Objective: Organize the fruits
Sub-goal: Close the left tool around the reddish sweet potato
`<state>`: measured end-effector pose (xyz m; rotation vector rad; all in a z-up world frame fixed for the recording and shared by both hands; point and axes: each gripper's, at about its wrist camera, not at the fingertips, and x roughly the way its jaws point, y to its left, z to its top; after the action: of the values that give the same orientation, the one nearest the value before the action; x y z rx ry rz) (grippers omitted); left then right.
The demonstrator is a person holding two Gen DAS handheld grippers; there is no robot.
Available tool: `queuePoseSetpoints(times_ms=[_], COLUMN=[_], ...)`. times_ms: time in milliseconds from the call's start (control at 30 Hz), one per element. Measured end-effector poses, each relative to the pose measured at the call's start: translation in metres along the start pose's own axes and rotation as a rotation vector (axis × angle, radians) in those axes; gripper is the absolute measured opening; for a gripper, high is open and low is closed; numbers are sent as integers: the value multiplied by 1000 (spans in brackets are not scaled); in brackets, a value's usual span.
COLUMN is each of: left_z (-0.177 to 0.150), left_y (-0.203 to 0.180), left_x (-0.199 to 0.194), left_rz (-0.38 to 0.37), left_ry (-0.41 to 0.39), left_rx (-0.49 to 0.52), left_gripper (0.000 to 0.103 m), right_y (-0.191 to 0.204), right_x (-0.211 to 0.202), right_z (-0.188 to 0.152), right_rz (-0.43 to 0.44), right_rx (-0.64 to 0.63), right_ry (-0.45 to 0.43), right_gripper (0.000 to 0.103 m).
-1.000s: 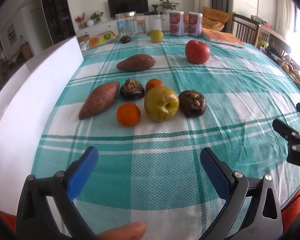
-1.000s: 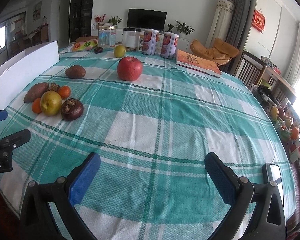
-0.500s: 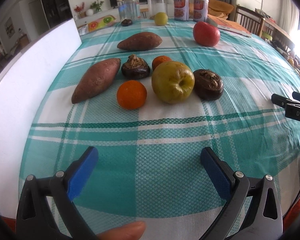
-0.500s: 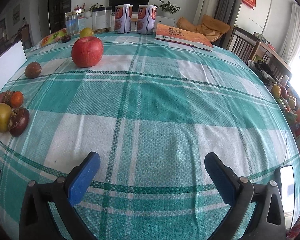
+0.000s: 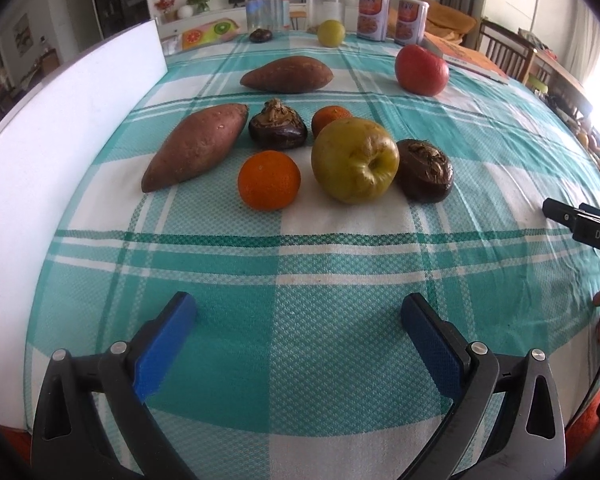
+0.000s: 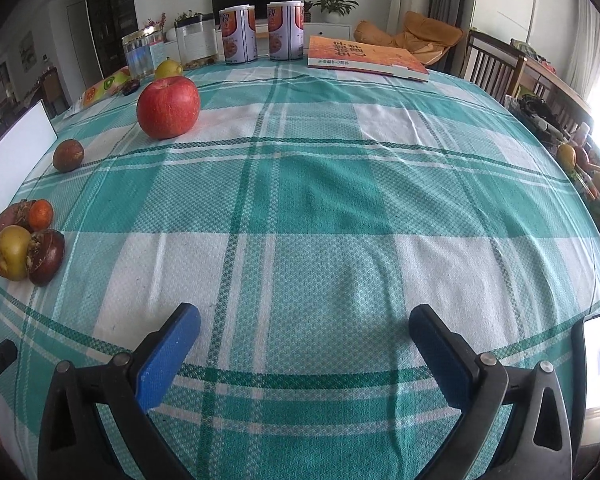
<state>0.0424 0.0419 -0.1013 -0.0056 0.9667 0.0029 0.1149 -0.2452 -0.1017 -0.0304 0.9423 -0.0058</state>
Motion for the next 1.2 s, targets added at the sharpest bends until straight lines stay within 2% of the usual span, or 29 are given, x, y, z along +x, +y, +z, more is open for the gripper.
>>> queuePoseSetpoints(times_ms=[133, 267, 400, 467, 633, 700, 767, 800, 833, 900, 933, 1000, 1200], left_z=[-3, -2, 8, 21, 73, 93, 105, 108, 109, 109, 109, 107, 73], left_y=[2, 6, 24, 39, 72, 79, 82, 84, 84, 84, 83, 83, 101], left_x=[-2, -3, -7, -10, -16, 0, 20, 30, 40, 57, 55, 54, 28], left_rz=[-19, -61, -122, -151, -110, -100, -124, -139, -153, -179, -176, -178, -173], left_ry=[-16, 13, 29, 10, -53, -11, 46, 73, 104, 164, 124, 123, 112], left_rx=[27, 72, 21, 1, 37, 57, 64, 65, 62, 51, 68, 75, -36], left_gripper=[103, 102, 102, 102, 101, 101, 99, 91, 74, 57, 57, 49, 48], right_y=[0, 0, 0, 0, 0, 0, 0, 0, 0, 0, 0, 0, -1], right_x=[0, 0, 0, 0, 0, 0, 0, 0, 0, 0, 0, 0, 0], right_z=[0, 0, 0, 0, 0, 0, 0, 0, 0, 0, 0, 0, 0], right_rz=[0, 0, 0, 1, 1, 1, 1, 1, 1, 1, 1, 2, 5], right_rx=[0, 0, 0, 0, 0, 0, 0, 0, 0, 0, 0, 0, 1], right_ry=[0, -1, -1, -1, -1, -2, -2, -2, -2, -2, -2, -2, -2], right_gripper=[103, 103, 103, 103, 103, 103, 103, 103, 103, 103, 103, 103, 103])
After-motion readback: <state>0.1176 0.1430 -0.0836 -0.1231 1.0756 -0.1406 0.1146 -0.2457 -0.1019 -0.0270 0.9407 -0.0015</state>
